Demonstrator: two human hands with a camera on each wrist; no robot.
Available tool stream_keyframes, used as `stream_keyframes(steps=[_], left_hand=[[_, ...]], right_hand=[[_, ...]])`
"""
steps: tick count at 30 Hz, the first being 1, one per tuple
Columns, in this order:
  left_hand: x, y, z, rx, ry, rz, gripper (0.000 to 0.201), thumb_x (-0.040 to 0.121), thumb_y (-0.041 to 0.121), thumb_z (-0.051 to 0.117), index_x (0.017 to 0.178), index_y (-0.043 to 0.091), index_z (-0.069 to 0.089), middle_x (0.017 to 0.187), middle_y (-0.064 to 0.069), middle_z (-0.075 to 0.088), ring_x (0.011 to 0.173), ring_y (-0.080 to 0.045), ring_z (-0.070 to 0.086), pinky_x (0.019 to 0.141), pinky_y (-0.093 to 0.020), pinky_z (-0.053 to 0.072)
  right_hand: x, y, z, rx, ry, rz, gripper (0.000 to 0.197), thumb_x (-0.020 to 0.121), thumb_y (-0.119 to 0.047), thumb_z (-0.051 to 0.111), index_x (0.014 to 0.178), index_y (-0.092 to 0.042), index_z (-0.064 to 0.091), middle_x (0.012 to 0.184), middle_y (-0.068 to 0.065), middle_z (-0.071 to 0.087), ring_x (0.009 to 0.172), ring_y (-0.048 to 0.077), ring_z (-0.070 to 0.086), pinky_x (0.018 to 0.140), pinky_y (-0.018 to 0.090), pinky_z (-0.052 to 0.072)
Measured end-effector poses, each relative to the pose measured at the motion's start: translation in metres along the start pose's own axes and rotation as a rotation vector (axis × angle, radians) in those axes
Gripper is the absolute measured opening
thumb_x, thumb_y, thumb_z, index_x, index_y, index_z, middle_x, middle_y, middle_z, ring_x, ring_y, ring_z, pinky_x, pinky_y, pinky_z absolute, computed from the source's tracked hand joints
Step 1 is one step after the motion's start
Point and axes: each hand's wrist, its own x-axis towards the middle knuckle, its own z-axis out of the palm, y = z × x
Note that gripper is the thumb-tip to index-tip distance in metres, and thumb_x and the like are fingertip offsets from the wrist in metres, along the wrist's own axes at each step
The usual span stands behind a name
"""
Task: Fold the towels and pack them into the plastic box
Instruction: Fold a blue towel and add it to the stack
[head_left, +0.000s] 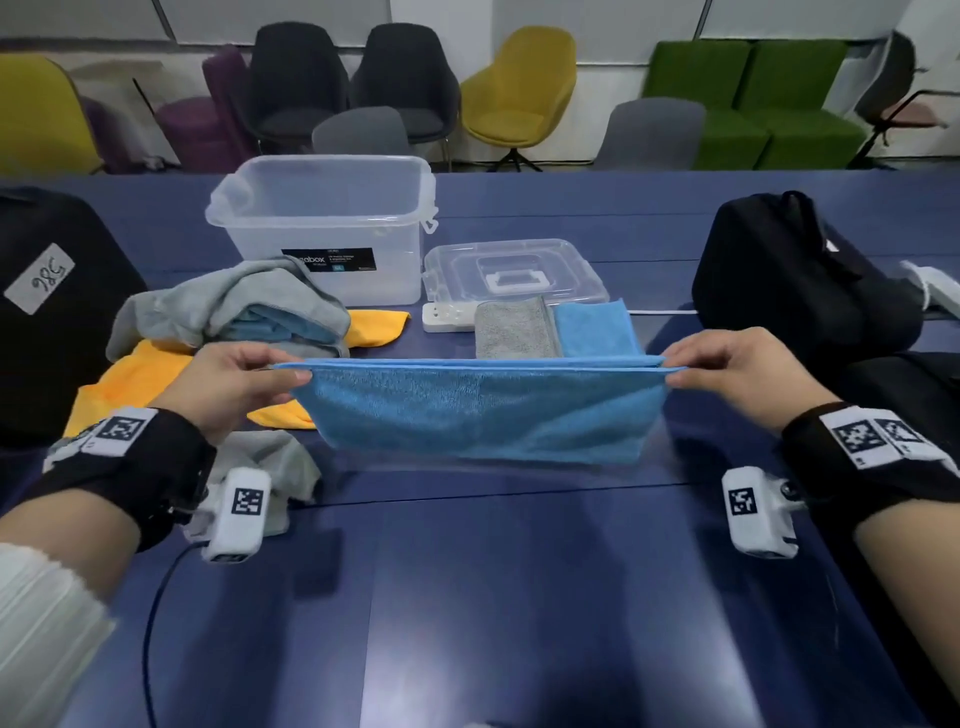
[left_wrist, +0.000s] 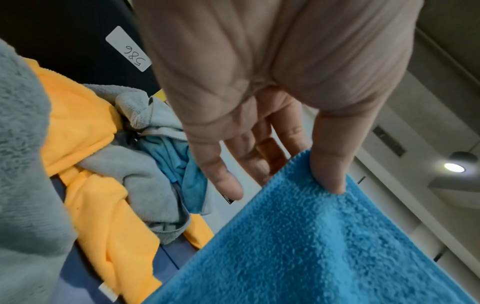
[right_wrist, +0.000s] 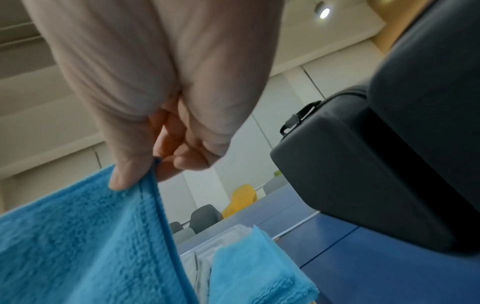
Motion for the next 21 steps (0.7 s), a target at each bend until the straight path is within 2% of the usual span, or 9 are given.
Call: stream_keyframes(steps=[2,4,7,9,11,14,16,18,21], left_hand=[[0.002,0.003,0.0,-0.009,0.016,0.059,0.025,0.075,0.002,0.072,0.062,0.023,0.075,0.066,0.007,0.071,0.064,-0.004,0.065,0.06,-0.013,0.053],[0.002,0.009,0.004,0.021,0.047,0.094,0.034,0.076,-0.006,0.068,0.061,0.024,0.076,0.063,0.008,0.07,0.06,-0.003,0.063,0.057,-0.01,0.051],[0.006,0.014,0.006,0.106,0.112,0.158,0.028,0.072,-0.003,0.075,0.062,0.022,0.075,0.06,0.013,0.068,0.06,0.003,0.06,0.058,-0.007,0.047],[0.008,0.016,0.008,0.141,0.159,0.181,0.02,0.071,0.0,0.078,0.064,0.018,0.071,0.056,0.015,0.066,0.056,0.005,0.056,0.055,-0.006,0.043],[0.009,0.017,0.008,0.141,0.199,0.194,0.018,0.071,0.003,0.079,0.069,0.018,0.069,0.056,0.013,0.065,0.061,-0.001,0.055,0.057,-0.011,0.042],[0.009,0.017,0.003,0.143,0.196,0.18,0.014,0.07,0.004,0.08,0.069,0.016,0.073,0.07,-0.002,0.067,0.077,-0.018,0.056,0.07,-0.026,0.044],[0.008,0.015,0.0,0.126,0.179,0.161,0.019,0.069,0.005,0.08,0.068,0.023,0.076,0.068,0.002,0.07,0.079,-0.017,0.059,0.076,-0.028,0.047],[0.006,0.013,-0.001,0.105,0.176,0.159,0.023,0.069,0.005,0.08,0.067,0.028,0.076,0.065,0.009,0.071,0.077,-0.013,0.061,0.078,-0.025,0.049],[0.004,0.011,0.001,0.092,0.198,0.16,0.016,0.068,0.005,0.082,0.067,0.02,0.075,0.065,0.008,0.07,0.073,-0.009,0.06,0.076,-0.026,0.047]], right_hand=[[0.003,0.0,0.001,-0.039,0.054,-0.019,0.026,0.071,0.013,0.073,0.072,-0.013,0.071,0.075,-0.01,0.069,0.069,-0.004,0.061,0.075,0.007,0.048],[0.006,0.0,0.002,-0.03,0.132,-0.006,0.028,0.069,0.013,0.075,0.069,-0.014,0.069,0.074,-0.01,0.067,0.066,-0.002,0.059,0.072,0.008,0.048],[0.011,-0.003,0.005,-0.016,0.248,0.014,0.029,0.068,0.01,0.077,0.065,-0.017,0.066,0.08,-0.003,0.066,0.071,0.008,0.06,0.075,0.016,0.05],[0.015,-0.004,0.008,-0.014,0.307,0.038,0.029,0.068,0.008,0.078,0.063,-0.017,0.065,0.079,-0.002,0.065,0.069,0.007,0.06,0.073,0.015,0.052],[0.019,-0.003,0.011,-0.001,0.311,0.063,0.03,0.068,0.007,0.078,0.061,-0.02,0.065,0.076,-0.001,0.066,0.068,0.005,0.06,0.074,0.017,0.053],[0.02,0.0,0.014,0.033,0.273,0.072,0.031,0.071,0.008,0.075,0.062,-0.021,0.066,0.078,0.007,0.067,0.075,0.016,0.062,0.079,0.026,0.052],[0.02,-0.001,0.015,0.05,0.255,0.06,0.029,0.075,0.01,0.071,0.066,-0.017,0.065,0.074,0.002,0.067,0.071,0.01,0.062,0.074,0.017,0.053],[0.019,-0.001,0.016,0.075,0.234,0.057,0.028,0.076,0.012,0.069,0.068,-0.014,0.065,0.066,-0.01,0.068,0.063,0.0,0.062,0.067,0.011,0.052],[0.018,0.0,0.016,0.056,0.236,0.061,0.027,0.076,0.011,0.07,0.069,-0.014,0.065,0.063,-0.009,0.068,0.061,0.002,0.062,0.066,0.013,0.053]])
